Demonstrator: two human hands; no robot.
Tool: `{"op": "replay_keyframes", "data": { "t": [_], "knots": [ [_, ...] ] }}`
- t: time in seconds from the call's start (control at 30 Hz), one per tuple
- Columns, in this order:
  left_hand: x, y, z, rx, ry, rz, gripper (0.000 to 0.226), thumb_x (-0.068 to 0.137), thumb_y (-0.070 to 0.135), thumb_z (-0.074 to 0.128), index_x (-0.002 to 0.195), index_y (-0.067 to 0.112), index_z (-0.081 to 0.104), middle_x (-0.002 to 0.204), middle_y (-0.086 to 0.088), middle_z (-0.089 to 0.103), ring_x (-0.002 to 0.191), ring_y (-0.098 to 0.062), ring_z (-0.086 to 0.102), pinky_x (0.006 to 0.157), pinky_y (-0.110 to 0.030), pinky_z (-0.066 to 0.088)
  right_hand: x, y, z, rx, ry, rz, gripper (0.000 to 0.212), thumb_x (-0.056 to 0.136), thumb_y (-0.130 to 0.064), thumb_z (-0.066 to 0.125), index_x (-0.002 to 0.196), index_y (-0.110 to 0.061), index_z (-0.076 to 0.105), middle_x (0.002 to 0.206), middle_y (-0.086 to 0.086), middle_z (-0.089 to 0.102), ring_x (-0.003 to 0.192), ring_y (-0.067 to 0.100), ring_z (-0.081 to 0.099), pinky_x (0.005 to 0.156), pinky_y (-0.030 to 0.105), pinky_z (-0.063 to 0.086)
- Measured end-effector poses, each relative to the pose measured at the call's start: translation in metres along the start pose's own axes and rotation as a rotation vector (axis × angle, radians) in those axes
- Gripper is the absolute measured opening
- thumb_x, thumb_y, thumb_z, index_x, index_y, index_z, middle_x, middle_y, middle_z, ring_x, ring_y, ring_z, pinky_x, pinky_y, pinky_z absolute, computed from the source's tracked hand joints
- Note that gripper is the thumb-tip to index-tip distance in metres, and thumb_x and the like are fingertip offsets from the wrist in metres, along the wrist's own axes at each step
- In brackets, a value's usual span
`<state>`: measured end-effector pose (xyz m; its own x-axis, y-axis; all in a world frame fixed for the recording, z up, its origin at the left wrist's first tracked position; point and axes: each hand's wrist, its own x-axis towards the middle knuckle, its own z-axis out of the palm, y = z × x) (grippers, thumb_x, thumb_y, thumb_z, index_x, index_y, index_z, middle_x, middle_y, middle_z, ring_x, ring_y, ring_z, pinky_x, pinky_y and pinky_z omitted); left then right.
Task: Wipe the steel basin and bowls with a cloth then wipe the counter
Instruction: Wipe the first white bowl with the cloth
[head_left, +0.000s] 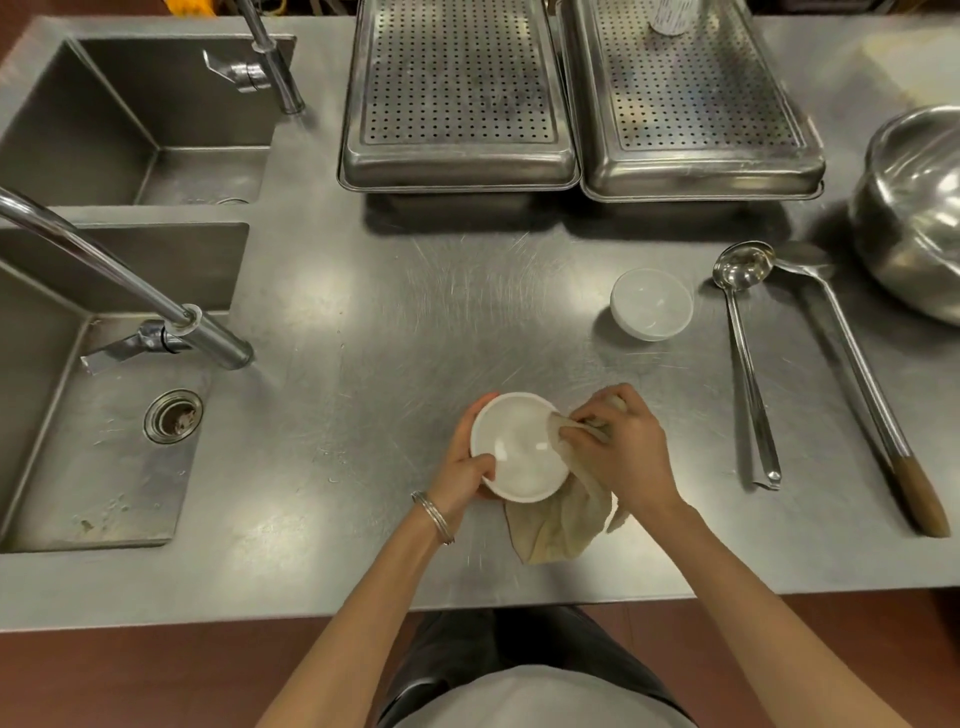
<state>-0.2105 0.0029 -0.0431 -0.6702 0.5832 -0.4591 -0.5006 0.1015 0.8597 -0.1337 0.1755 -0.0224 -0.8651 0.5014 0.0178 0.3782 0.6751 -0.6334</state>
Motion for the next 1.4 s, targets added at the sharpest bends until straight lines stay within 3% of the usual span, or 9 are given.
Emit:
{"op": "replay_keyframes", "data": {
  "t": [0.2,0.4,0.6,0.7,0.83,1.07,1.2,1.3,1.4],
  "knots": [
    [0.002,0.002,-0.012,-0.145,0.026,0.025,0.078,0.051,0.006,0.049,0.117,0.046,0.046,0.119,0.007,0.051,0.107,-0.020,0.049,0.068,-0.046,0.055,-0.011,0.003,0.000,0.270,-0.233,0.145,0.015,0.075,-0.024,0.075,0.076,-0.031,0.062,0.109,-0.013,0.058,0.095,0.004,0.056,0.082,0.017,0.044],
    [0.002,0.002,-0.008,-0.104,-0.059,0.039,0.083,0.047,0.019,0.060,0.121,0.052,0.043,0.127,0.007,0.046,0.112,-0.022,0.047,0.074,-0.045,0.056,-0.005,-0.003,0.001,0.420,-0.286,0.189,0.016,0.075,-0.012,0.074,0.075,-0.013,0.058,0.073,-0.006,0.057,0.060,0.002,0.048,0.057,0.013,0.042],
    [0.000,0.003,-0.010,0.011,-0.164,0.052,0.087,0.063,0.017,0.067,0.128,0.058,0.025,0.136,0.012,0.037,0.120,-0.010,0.045,0.085,-0.035,0.053,0.001,-0.003,0.005,0.373,-0.216,0.298,0.022,0.068,-0.006,0.071,0.064,-0.017,0.052,0.063,-0.006,0.051,0.061,0.010,0.046,0.058,0.023,0.041],
    [-0.003,0.002,-0.019,0.391,-0.058,0.320,0.087,0.069,0.036,0.073,0.136,0.049,0.019,0.146,0.026,0.020,0.132,0.007,0.026,0.106,-0.019,0.032,0.007,-0.002,0.000,0.297,-0.212,0.302,0.021,0.068,-0.007,0.070,0.064,-0.018,0.053,0.064,-0.005,0.053,0.061,0.011,0.048,0.059,0.026,0.041],
    [-0.001,0.001,-0.024,0.832,-0.039,0.733,0.061,0.075,0.049,0.068,0.130,0.030,0.048,0.139,0.021,0.042,0.137,-0.008,0.028,0.116,-0.025,0.013,0.016,0.000,-0.006,0.213,-0.217,0.306,0.018,0.068,-0.009,0.070,0.066,-0.017,0.054,0.063,-0.005,0.053,0.062,0.013,0.049,0.059,0.027,0.039],
    [0.020,-0.008,-0.018,1.215,-0.009,1.113,0.014,0.079,0.031,0.065,0.081,0.020,0.074,0.081,0.006,0.072,0.089,-0.010,0.062,0.111,-0.041,0.029,0.026,-0.002,-0.011,0.265,-0.278,0.352,0.019,0.064,-0.013,0.071,0.063,-0.020,0.054,0.067,-0.003,0.055,0.067,0.016,0.051,0.066,0.033,0.044],
    [0.014,-0.009,-0.011,1.103,0.116,1.016,0.018,0.075,0.033,0.069,0.074,0.016,0.075,0.072,0.004,0.072,0.072,-0.008,0.063,0.103,-0.025,0.038,0.028,-0.002,-0.025,0.463,-0.272,0.317,0.016,0.071,-0.013,0.074,0.069,-0.016,0.059,0.072,0.001,0.057,0.068,0.014,0.052,0.066,0.029,0.045],
    [0.002,-0.002,-0.001,0.752,0.277,0.677,0.020,0.068,0.028,0.078,0.080,0.013,0.075,0.080,0.004,0.073,0.079,0.004,0.061,0.080,-0.005,0.043,0.022,-0.003,-0.036,0.621,-0.164,0.258,0.012,0.077,-0.011,0.074,0.077,-0.011,0.062,0.084,-0.006,0.065,0.074,0.002,0.058,0.066,0.015,0.045],
    [-0.003,0.005,0.006,0.426,0.286,0.364,0.017,0.069,0.010,0.079,0.079,0.019,0.070,0.081,0.011,0.068,0.074,0.008,0.059,0.070,-0.008,0.044,0.013,-0.003,-0.036,0.639,-0.071,0.145,0.013,0.076,-0.009,0.074,0.082,-0.010,0.063,0.106,-0.005,0.067,0.092,0.003,0.061,0.076,0.013,0.046]
  ]
}}
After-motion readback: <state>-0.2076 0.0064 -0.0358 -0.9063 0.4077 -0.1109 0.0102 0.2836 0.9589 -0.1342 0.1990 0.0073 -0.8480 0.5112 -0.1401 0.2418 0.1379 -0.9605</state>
